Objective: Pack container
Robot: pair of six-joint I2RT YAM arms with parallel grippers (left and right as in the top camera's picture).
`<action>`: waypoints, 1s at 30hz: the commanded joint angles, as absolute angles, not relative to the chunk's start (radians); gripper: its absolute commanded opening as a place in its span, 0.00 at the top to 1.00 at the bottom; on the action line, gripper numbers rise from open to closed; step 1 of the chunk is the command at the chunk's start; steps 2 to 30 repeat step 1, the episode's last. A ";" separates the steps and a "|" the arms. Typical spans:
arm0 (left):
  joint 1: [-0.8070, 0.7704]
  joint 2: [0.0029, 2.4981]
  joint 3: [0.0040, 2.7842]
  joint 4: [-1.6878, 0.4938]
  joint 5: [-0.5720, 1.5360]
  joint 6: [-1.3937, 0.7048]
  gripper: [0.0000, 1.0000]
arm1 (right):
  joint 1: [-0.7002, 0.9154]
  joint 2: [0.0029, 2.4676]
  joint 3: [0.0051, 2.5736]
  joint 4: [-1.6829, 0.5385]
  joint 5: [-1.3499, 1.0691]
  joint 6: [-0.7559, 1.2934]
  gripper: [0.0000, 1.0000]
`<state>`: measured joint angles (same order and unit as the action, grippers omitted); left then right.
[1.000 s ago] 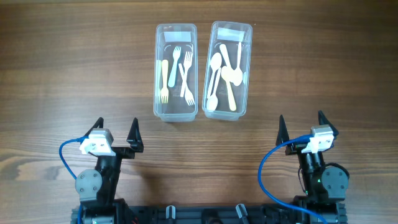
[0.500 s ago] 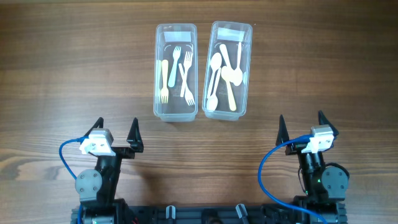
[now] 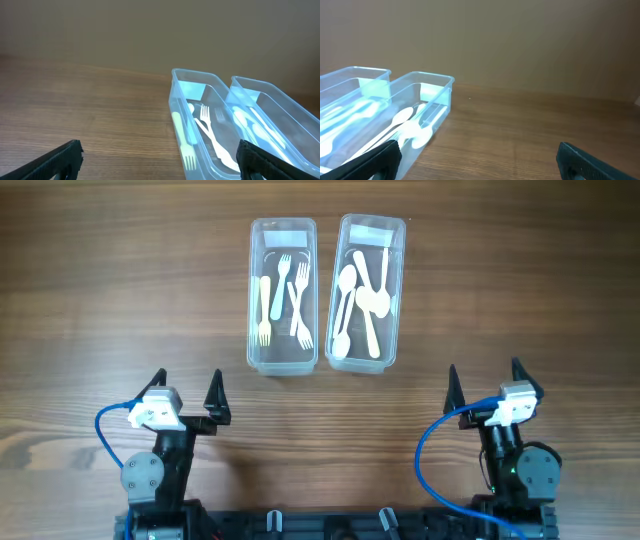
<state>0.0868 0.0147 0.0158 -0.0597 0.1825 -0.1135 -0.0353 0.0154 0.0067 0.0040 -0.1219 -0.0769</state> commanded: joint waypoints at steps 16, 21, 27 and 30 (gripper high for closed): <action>0.080 0.003 0.006 -0.059 0.173 -0.112 0.00 | -0.031 0.011 0.006 0.007 -0.101 -0.079 0.00; 0.080 0.003 0.006 -0.059 0.173 -0.112 0.00 | -0.031 0.011 0.006 0.007 -0.101 -0.079 0.00; 0.080 0.003 0.006 -0.059 0.173 -0.112 0.00 | -0.031 0.011 0.006 0.007 -0.101 -0.079 0.00; 0.080 0.003 0.006 -0.059 0.173 -0.112 0.00 | -0.031 0.011 0.006 0.007 -0.101 -0.079 0.00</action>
